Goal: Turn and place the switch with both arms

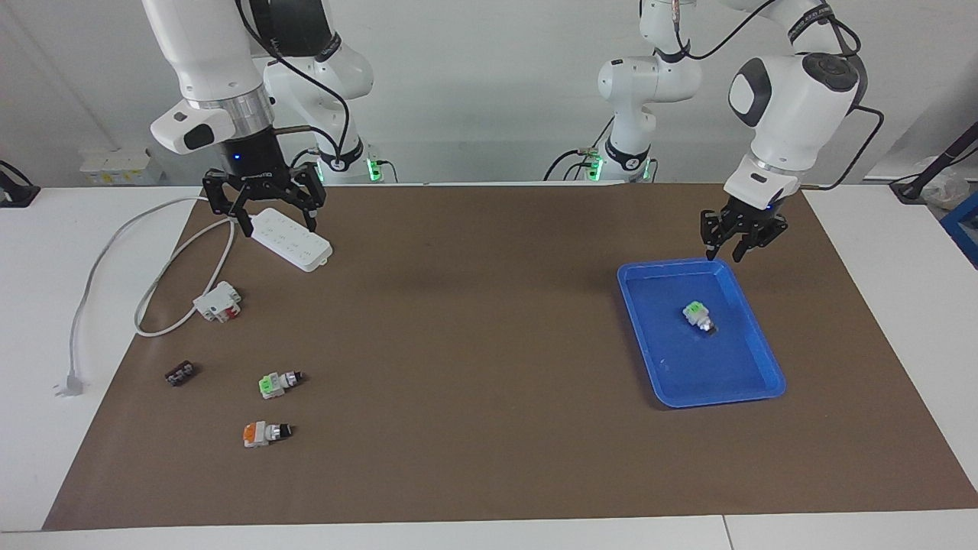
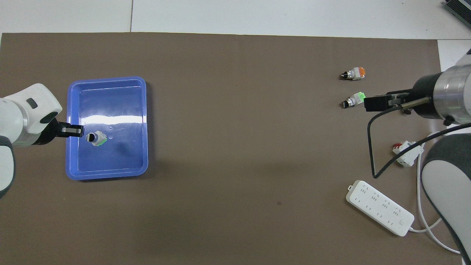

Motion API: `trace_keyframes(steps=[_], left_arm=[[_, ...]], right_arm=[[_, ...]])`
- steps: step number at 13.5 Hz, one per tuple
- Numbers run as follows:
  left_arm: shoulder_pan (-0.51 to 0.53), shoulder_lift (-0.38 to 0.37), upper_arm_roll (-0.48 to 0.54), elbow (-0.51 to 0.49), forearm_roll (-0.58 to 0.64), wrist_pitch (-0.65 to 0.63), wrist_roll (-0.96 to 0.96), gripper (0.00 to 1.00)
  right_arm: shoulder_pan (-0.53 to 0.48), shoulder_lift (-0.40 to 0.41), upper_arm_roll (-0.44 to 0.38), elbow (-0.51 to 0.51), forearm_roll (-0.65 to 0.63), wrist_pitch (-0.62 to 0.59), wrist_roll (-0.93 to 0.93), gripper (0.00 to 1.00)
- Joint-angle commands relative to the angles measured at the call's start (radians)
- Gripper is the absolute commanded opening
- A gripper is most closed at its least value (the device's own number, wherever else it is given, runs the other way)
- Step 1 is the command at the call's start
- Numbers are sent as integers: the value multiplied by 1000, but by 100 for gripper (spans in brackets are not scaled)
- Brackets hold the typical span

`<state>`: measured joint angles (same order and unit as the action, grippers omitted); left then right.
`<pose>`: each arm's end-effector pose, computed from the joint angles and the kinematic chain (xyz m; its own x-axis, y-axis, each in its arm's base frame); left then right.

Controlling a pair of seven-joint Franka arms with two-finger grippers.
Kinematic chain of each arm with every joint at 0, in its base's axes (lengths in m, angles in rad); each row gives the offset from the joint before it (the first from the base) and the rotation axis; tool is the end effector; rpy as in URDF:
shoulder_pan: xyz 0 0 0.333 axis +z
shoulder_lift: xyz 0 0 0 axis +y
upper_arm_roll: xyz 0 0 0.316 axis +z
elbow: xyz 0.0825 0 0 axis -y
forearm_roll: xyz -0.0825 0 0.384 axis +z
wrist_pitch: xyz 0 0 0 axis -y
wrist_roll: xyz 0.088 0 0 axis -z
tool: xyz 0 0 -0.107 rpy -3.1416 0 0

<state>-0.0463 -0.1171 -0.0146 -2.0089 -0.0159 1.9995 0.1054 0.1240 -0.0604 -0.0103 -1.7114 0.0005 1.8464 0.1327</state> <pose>0.5334 -0.0337 0.5167 0.9814 -0.1587 0.1083 -0.1599 -0.9871 0.0020 0.5562 0.0634 0.6170 0.9811 -0.0214 0.1923 -0.0165 -0.9995 -0.0268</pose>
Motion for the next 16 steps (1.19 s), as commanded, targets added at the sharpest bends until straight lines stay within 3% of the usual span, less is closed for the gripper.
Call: trace_keyframes(steps=[1,3,5,10,13,16], left_arm=[[-3,42,-8,157,24,-161,4,87],[-4,50,-16,225,24,-253,0,99],[-4,37,-18,251,24,-309,-7,100],[-3,17,-22,307,50,-450,7,100],[-4,25,-25,331,71,-450,5,100],[-4,25,-28,331,68,-439,5,100]], right_arm=[[-15,11,3,24,-24,-39,54,99],[-18,30,-3,70,-20,-81,54,99],[-20,56,-3,107,-25,-105,56,99],[-20,37,0,75,-33,-167,59,100],[-27,-5,-2,24,-31,-245,54,100],[-43,-12,-2,7,-31,-234,45,100]])
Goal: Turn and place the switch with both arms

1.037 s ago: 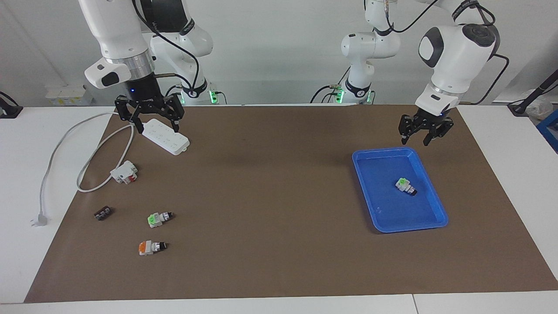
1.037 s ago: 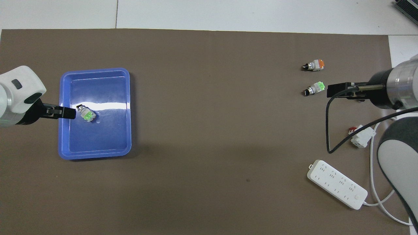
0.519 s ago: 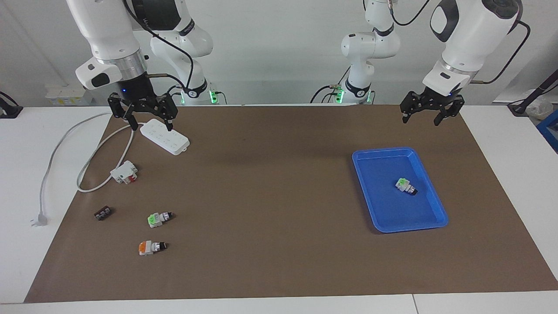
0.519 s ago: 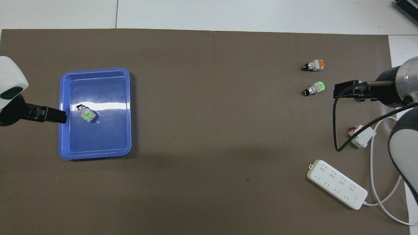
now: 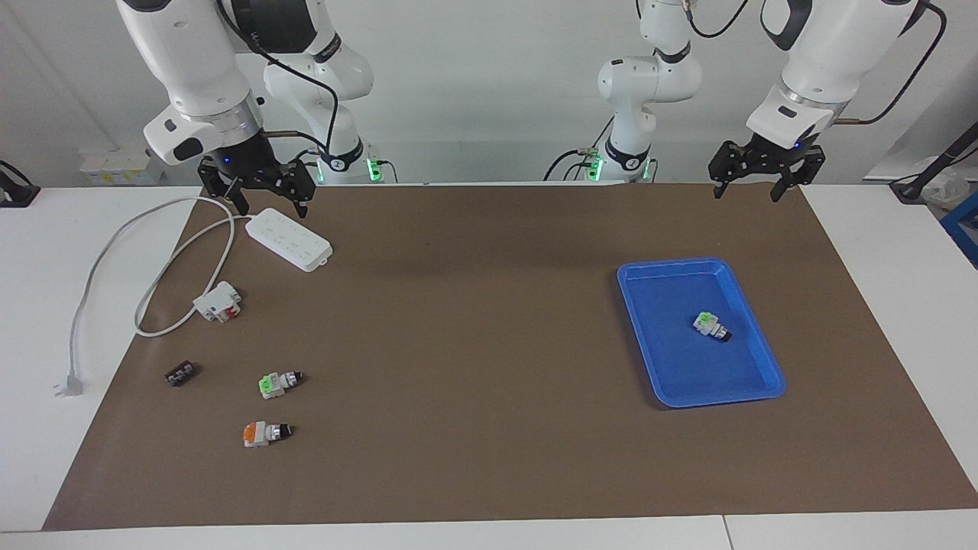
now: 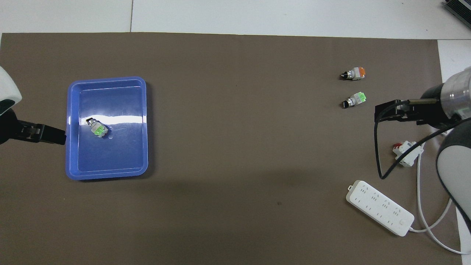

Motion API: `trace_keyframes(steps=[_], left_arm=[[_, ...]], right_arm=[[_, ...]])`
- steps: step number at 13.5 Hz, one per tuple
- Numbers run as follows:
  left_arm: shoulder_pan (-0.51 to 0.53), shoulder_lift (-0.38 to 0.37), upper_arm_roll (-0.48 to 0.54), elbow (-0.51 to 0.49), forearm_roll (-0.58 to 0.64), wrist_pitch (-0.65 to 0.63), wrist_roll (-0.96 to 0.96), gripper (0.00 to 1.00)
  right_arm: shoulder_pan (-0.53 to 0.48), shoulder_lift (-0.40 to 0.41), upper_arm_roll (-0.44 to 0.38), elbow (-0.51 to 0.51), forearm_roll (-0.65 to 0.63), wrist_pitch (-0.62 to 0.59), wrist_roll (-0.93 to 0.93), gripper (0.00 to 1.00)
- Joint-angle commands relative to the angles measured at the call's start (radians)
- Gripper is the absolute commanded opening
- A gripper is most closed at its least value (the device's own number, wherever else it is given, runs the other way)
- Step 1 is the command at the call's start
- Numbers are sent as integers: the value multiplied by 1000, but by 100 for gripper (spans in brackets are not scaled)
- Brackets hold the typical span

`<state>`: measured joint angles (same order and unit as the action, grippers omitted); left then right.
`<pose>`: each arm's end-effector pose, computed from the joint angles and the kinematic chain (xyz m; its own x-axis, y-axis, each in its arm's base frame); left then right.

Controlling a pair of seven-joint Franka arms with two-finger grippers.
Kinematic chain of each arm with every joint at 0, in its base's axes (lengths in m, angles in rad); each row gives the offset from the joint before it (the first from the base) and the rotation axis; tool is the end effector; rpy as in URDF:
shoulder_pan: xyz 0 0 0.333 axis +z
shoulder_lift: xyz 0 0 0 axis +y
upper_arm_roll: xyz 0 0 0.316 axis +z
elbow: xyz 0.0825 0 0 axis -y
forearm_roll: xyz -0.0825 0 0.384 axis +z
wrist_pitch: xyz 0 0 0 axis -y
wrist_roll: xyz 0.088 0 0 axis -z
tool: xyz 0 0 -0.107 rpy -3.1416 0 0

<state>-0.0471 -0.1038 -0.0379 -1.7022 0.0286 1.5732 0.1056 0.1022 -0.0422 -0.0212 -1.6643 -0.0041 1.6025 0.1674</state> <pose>0.5190 -0.0422 0.6185 0.9815 -0.1891 -0.0286 -0.1900 -0.9813 -0.0297 0.5410 0.0433 0.6062 0.9961 -0.0861 -0.0188 -0.0860 -0.9963 0.0064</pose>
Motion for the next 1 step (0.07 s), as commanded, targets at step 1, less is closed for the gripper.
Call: trace_keyframes(steps=[1], left_arm=[[-5,12,-5,21,22,-9,3,100]], right_arm=[[-24,-28,9,-40,-27,11,11,100]])
